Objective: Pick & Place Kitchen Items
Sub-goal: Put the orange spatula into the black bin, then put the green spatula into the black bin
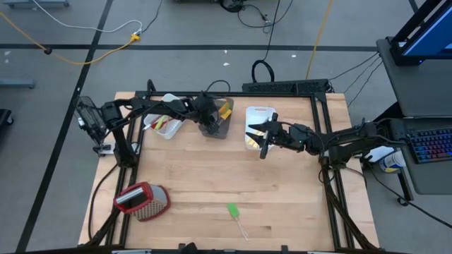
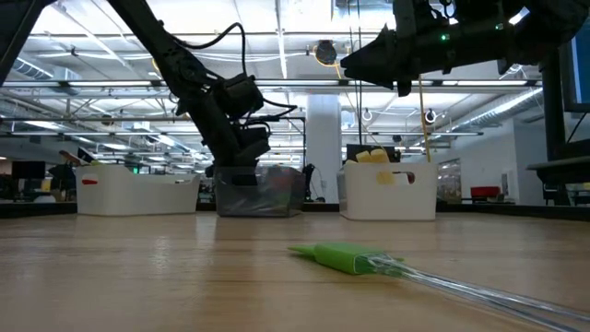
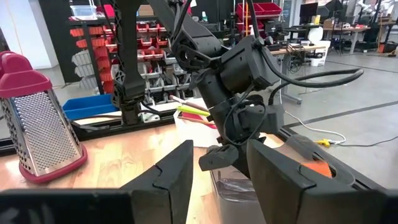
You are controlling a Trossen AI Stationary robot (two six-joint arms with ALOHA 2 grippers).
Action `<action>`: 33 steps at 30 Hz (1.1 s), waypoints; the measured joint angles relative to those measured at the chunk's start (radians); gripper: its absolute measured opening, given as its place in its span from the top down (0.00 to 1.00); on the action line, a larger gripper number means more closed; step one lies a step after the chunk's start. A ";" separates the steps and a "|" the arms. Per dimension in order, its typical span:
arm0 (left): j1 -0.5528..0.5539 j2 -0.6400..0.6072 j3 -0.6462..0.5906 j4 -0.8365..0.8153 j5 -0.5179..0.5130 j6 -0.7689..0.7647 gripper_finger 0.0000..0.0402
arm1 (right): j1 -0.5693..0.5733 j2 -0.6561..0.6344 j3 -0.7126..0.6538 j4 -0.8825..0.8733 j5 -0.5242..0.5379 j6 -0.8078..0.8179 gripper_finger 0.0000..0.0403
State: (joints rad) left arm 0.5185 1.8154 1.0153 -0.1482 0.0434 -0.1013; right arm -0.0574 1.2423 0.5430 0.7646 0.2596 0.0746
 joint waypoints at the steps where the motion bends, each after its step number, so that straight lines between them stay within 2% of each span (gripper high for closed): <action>1: 0.000 0.000 0.000 0.000 0.000 0.001 0.90 | 0.000 0.000 0.000 0.000 0.000 0.000 0.65; 5: -0.001 0.001 -0.001 0.018 -0.002 0.001 0.81 | 0.000 0.000 0.000 0.000 0.000 0.000 0.65; 11: -0.003 0.001 -0.002 0.056 -0.019 -0.005 0.75 | 0.000 0.000 0.000 0.000 0.000 0.000 0.65; 26: -0.010 -0.034 -0.002 0.097 -0.018 -0.008 0.74 | 0.000 0.000 0.000 -0.014 0.000 0.000 0.65; 33: -0.054 -0.088 -0.002 0.091 0.062 0.041 0.74 | 0.000 0.000 0.000 -0.014 0.000 0.000 0.65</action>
State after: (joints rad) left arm 0.4647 1.7278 1.0130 -0.0575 0.1057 -0.0599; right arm -0.0573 1.2423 0.5430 0.7505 0.2596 0.0746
